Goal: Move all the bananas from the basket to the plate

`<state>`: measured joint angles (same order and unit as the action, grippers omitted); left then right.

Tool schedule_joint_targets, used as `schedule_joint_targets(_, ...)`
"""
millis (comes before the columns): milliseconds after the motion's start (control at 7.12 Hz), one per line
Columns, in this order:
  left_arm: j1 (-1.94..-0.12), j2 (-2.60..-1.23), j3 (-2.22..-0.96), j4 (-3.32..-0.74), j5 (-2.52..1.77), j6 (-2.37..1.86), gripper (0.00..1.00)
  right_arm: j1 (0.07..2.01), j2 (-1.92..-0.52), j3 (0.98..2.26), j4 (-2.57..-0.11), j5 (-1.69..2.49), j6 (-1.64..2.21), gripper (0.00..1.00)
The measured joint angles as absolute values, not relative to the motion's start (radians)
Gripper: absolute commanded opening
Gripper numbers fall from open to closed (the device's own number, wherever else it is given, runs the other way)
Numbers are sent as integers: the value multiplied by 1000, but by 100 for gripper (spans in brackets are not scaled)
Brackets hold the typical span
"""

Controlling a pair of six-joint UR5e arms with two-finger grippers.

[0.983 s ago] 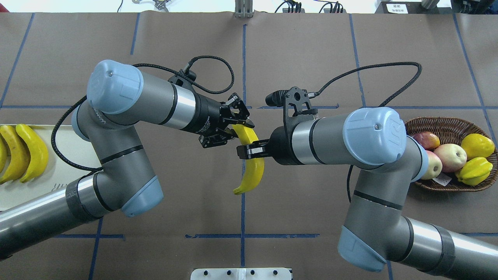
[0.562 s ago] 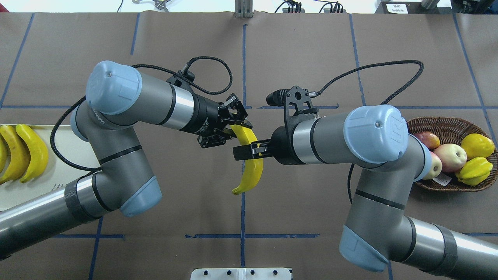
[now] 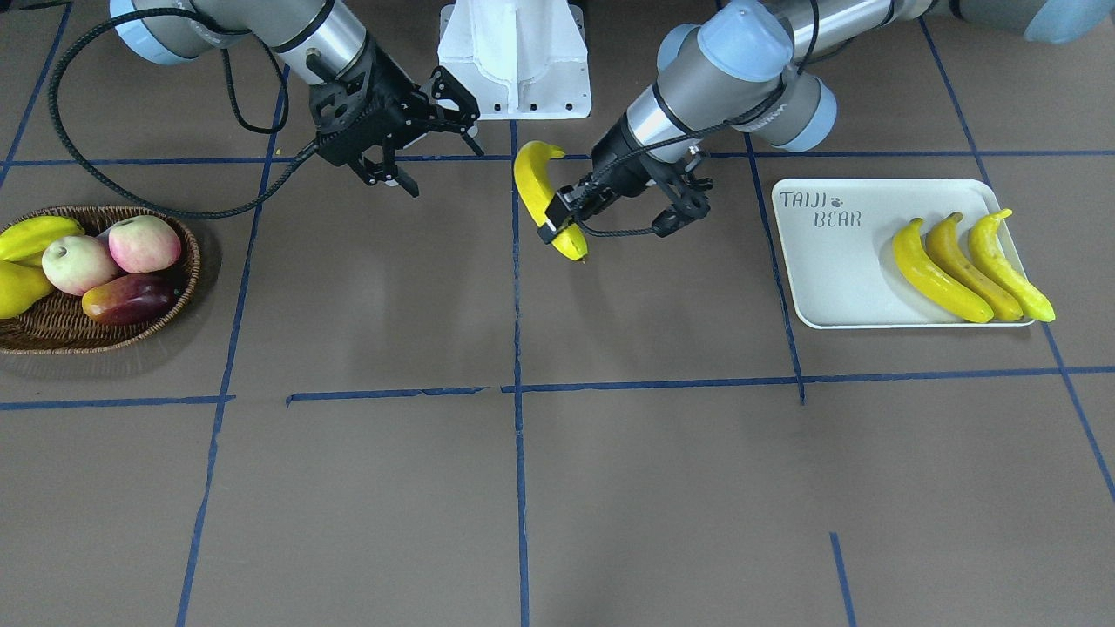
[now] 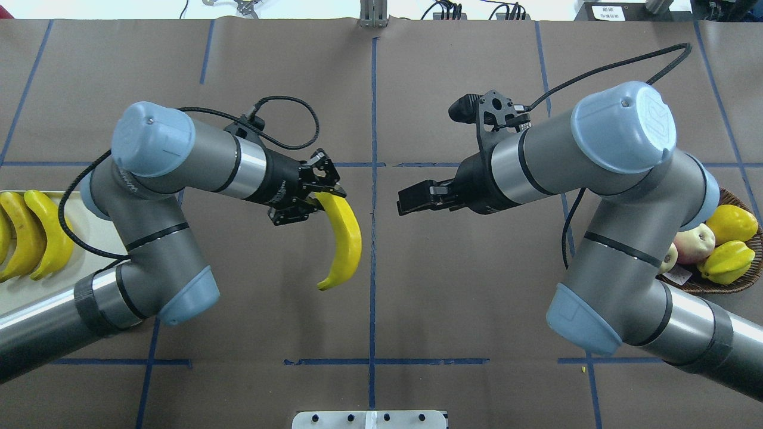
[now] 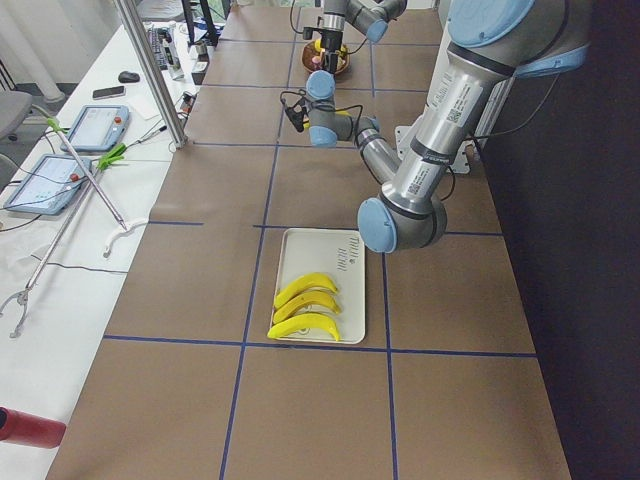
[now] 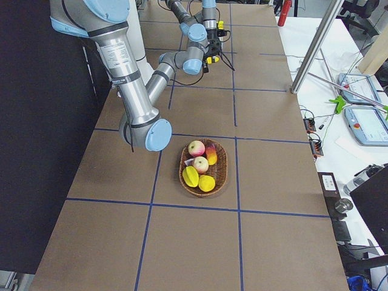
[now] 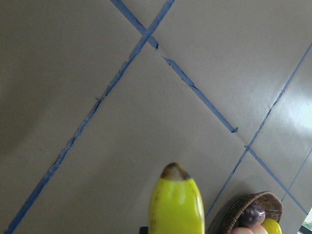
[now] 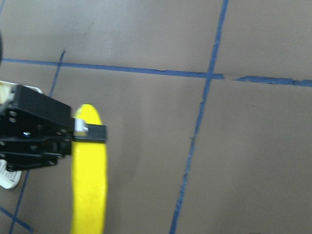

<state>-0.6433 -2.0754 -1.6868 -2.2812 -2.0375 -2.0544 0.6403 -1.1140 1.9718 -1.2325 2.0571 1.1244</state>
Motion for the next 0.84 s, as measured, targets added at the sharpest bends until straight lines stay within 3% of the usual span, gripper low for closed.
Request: schedule_joint_targets(843,-874,-1623,-1701,-2282,-2086,-1708,0,853,-1215,1979,-1696,2086,598,99)
